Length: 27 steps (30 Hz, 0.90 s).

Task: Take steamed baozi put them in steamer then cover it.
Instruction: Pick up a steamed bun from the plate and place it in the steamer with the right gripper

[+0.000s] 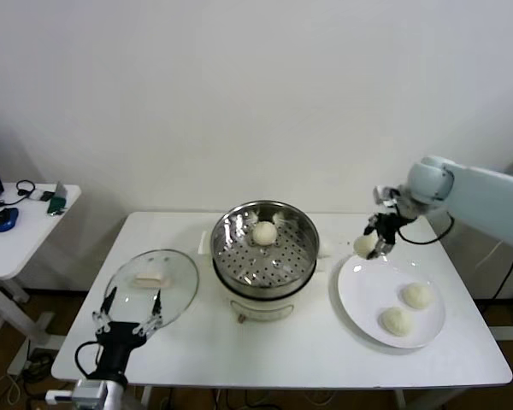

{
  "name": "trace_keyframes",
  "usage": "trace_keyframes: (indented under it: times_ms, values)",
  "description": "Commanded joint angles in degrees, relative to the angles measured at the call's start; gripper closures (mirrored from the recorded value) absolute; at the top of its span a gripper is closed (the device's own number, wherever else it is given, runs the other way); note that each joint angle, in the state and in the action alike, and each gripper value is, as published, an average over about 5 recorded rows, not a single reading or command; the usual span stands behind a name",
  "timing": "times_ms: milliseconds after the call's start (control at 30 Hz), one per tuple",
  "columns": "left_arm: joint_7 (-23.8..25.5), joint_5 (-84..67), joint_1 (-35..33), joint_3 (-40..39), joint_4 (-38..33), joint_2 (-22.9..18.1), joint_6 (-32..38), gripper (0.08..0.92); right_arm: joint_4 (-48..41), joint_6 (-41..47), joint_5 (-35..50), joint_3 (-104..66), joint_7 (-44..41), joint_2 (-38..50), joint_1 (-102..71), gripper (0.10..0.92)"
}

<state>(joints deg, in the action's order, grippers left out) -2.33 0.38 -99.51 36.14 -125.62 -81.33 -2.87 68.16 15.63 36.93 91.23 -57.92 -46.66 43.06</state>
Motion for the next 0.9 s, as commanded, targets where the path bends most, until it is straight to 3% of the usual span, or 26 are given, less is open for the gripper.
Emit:
trace_keyframes:
  times_ms: [33, 433, 900]
  values:
    - [0.16, 1.27, -0.21, -1.44, -1.21, -0.2, -0.11, 0.177, 0.28, 0.63, 15.19, 9.25, 0.15, -10.13, 16.36, 0.369]
    - [0.06, 3.09, -1.95, -1.55, -1.07, 0.65, 0.89, 0.177, -5.89, 3.93, 18.25, 2.38, 3.97, -29.42, 6.8, 0.366]
    - [0.76, 2.66, -0.7, -2.48, -0.2, 1.43, 1.44, 0.177, -7.75, 4.98, 16.95, 4.44, 5.71, -36.09, -0.77, 0.364]
